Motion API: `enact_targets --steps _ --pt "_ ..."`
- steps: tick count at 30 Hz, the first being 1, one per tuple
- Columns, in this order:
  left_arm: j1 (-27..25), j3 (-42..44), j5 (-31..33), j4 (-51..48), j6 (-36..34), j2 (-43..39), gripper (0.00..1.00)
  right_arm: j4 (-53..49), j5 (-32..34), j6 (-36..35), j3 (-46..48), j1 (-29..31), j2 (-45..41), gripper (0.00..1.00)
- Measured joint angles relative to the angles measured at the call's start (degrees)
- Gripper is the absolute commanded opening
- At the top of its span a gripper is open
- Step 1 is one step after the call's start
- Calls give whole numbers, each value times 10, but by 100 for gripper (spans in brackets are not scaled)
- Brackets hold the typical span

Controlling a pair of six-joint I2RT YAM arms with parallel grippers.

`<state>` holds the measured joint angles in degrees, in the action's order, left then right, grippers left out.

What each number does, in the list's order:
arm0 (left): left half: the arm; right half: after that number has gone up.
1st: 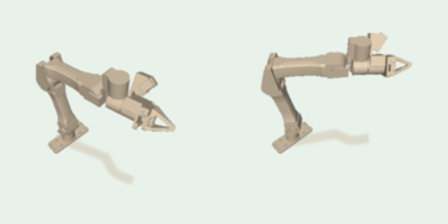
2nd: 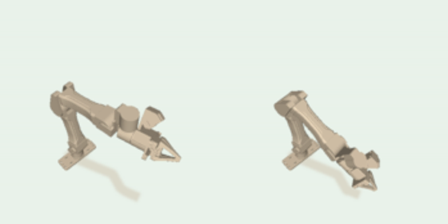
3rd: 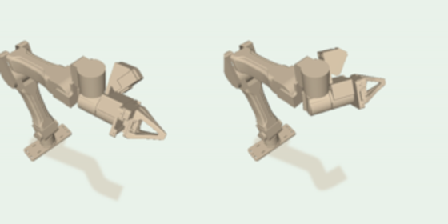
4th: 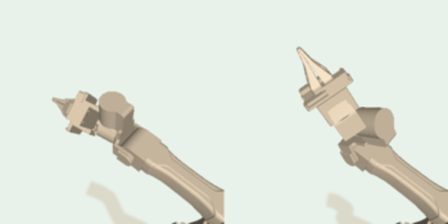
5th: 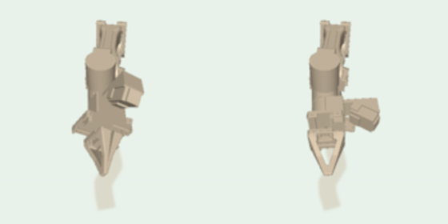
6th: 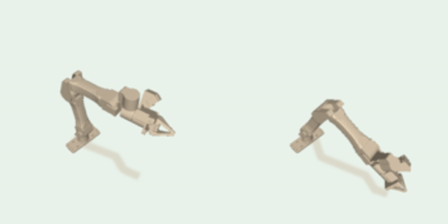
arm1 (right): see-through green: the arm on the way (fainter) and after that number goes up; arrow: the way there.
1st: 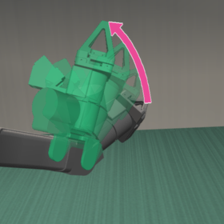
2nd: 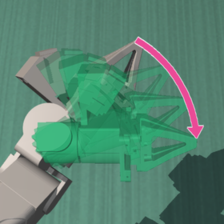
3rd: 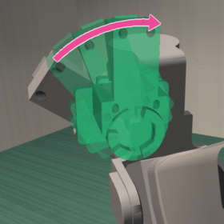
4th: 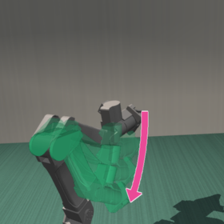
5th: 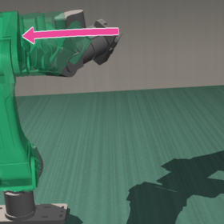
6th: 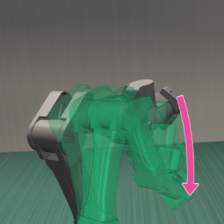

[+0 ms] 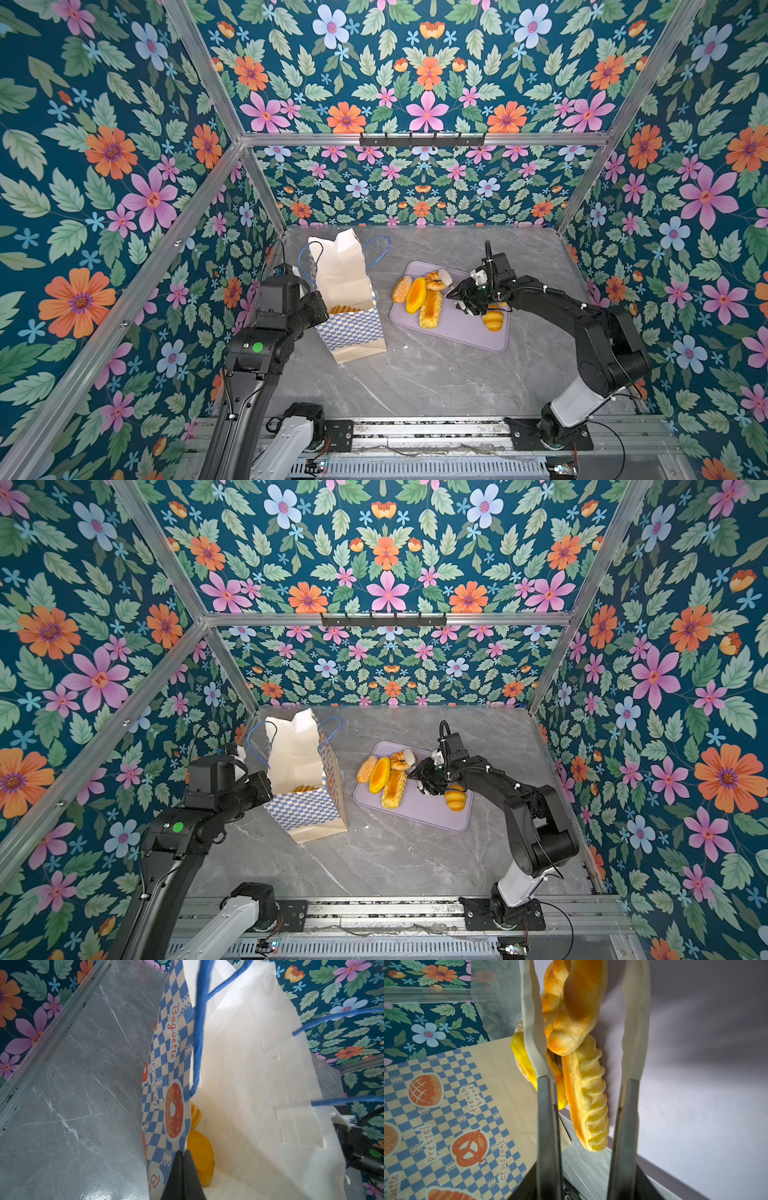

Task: Place the fake bread into the paper bag
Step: 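Close the tongs on the twisted ring bread with the right gripper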

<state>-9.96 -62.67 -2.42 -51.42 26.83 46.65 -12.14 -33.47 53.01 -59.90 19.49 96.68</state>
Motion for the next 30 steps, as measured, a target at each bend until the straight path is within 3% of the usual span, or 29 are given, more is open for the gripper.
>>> enact_targets --steps 12,30 --pt "0 0 0 0 0 3 3 27 -15 19 -12 0 31 41" --pt "0 -3 0 0 0 0 5 27 -14 20 0 0 0 32"
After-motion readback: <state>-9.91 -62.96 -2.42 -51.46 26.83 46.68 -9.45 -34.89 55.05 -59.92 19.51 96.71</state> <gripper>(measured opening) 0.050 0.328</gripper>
